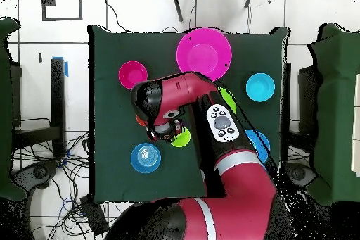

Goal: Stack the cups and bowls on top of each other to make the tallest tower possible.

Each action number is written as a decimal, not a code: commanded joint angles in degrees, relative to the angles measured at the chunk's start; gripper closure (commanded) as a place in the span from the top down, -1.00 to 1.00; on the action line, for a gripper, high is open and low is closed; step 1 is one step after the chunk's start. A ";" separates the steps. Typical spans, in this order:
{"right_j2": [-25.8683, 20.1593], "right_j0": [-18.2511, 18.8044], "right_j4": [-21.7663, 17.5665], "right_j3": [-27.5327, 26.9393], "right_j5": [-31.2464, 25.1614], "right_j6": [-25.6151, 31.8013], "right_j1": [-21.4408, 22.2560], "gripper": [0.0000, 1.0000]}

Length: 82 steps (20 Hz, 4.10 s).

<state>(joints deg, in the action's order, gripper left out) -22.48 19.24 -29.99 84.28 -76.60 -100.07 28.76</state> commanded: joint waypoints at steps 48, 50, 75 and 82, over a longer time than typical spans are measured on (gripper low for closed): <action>-1.86 0.08 -4.87 -2.15 9.47 7.66 -2.95 -1.00; -1.75 -0.01 -5.02 -2.34 9.26 7.66 -2.94 -1.00; -1.33 -0.06 -5.60 -2.29 9.66 7.37 -3.16 -1.00; -1.31 -0.02 -5.68 -2.29 9.89 7.37 -3.44 -1.00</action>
<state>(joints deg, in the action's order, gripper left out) -22.48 19.24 -30.00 84.28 -73.11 -100.07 28.36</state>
